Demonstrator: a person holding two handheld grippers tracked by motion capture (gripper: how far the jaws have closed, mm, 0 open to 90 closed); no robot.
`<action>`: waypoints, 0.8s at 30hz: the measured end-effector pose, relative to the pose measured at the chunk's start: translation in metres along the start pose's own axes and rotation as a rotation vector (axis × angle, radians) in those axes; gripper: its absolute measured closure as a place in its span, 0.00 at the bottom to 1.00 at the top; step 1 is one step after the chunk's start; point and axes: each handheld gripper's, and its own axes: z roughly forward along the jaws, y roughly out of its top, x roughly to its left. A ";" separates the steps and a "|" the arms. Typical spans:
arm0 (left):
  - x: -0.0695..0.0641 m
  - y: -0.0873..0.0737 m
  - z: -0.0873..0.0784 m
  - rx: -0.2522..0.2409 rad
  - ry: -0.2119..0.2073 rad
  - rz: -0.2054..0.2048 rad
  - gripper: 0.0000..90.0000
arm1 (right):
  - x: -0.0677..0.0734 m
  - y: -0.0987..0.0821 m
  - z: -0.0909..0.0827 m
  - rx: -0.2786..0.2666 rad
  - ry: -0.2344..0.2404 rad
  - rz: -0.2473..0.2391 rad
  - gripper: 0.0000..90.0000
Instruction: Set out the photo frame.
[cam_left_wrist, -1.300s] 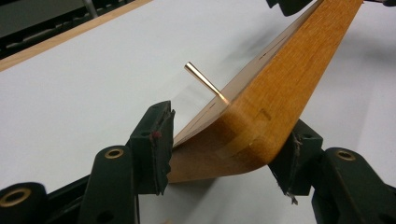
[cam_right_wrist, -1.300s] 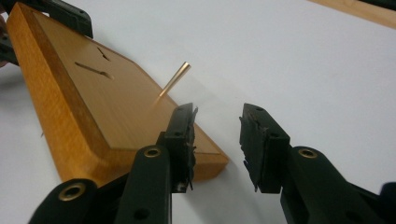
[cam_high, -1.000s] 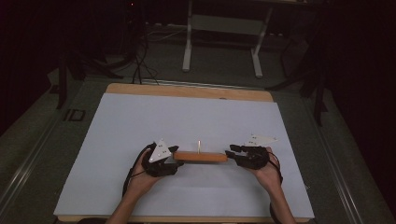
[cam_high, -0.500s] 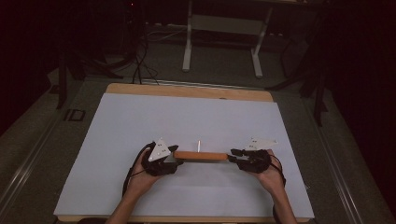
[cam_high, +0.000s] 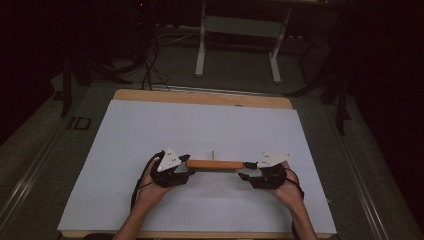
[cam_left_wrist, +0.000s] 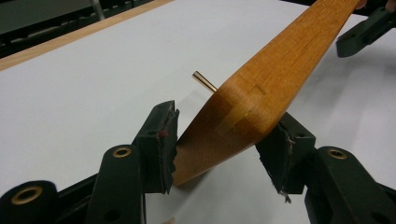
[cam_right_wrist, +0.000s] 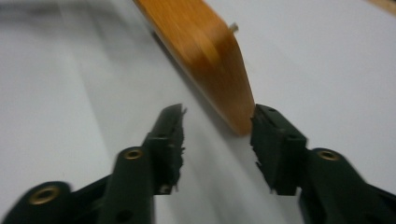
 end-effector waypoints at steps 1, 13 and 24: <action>0.000 0.000 0.000 -0.002 0.000 -0.002 0.55 | 0.000 0.001 0.000 -0.010 -0.006 -0.001 0.52; 0.004 -0.005 0.008 0.028 -0.013 -0.013 0.53 | 0.001 0.005 0.012 -0.053 -0.020 0.017 0.56; 0.009 -0.010 0.015 0.046 -0.016 -0.017 0.54 | -0.003 0.003 0.023 -0.069 -0.017 0.028 0.58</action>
